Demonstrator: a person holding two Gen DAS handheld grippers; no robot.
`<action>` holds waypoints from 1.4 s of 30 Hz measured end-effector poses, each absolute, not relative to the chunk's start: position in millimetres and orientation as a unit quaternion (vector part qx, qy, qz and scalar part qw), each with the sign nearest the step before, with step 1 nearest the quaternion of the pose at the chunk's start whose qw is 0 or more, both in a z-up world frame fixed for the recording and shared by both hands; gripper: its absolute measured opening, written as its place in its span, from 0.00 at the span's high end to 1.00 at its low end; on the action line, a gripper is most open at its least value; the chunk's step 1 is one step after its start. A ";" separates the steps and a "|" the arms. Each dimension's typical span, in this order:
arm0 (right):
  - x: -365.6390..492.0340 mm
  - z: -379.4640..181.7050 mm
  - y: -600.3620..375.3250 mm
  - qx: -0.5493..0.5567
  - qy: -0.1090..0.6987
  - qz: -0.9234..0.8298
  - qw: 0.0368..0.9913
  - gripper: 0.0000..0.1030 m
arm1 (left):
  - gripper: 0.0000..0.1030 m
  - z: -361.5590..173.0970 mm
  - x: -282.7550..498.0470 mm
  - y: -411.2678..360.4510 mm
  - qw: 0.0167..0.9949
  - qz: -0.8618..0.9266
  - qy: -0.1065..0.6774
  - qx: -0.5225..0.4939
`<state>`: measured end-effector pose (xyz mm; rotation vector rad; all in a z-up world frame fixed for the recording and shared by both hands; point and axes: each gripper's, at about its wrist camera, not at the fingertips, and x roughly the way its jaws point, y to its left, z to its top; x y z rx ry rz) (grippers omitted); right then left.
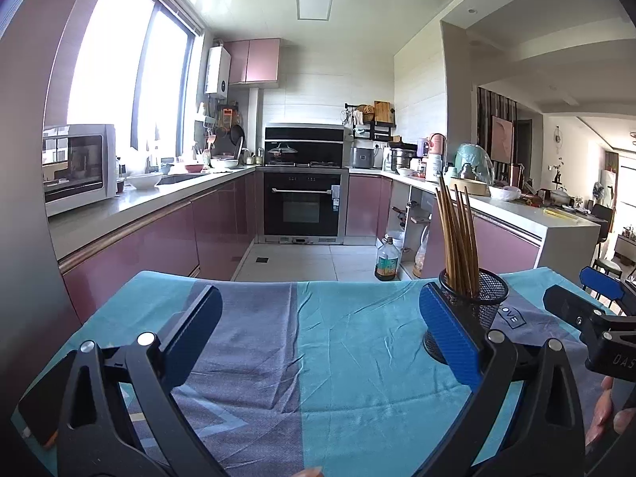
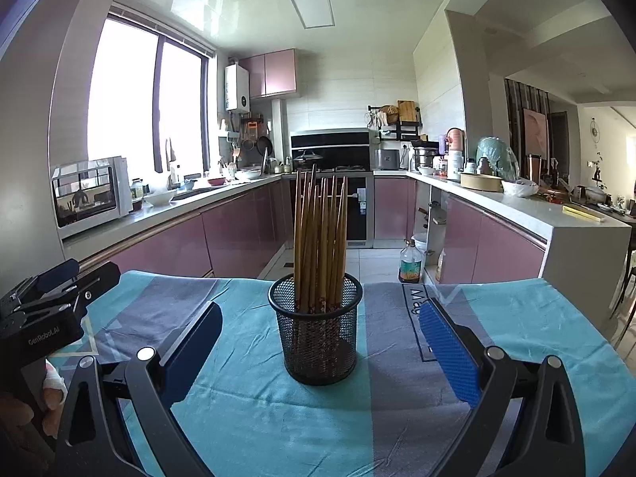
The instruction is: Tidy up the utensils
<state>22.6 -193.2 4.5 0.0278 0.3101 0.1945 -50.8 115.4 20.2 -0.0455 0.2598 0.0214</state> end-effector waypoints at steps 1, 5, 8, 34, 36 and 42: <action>21.2 4.7 -193.2 0.015 0.152 0.095 0.984 0.07 | 0.05 19.1 -53.5 115.3 0.991 0.012 0.129 -0.023; 15.6 4.5 -191.3 0.008 0.145 0.088 0.985 0.07 | 0.05 18.7 -61.9 113.2 0.992 0.012 0.127 -0.020; 11.3 5.6 -190.3 0.009 0.139 0.086 0.987 0.07 | 0.05 19.7 -65.4 112.1 0.992 0.009 0.122 -0.020; -1.4 7.4 -185.8 -0.004 0.110 0.069 0.992 0.07 | 0.05 21.6 -76.0 99.2 0.994 0.000 0.109 -0.016; -2.3 8.1 -185.8 -0.004 0.109 0.068 0.992 0.07 | 0.05 21.5 -75.8 99.7 0.994 0.000 0.109 -0.016; -3.2 8.4 -184.8 -0.005 0.109 0.068 0.992 0.07 | 0.05 21.4 -76.9 98.3 0.994 -0.001 0.109 -0.017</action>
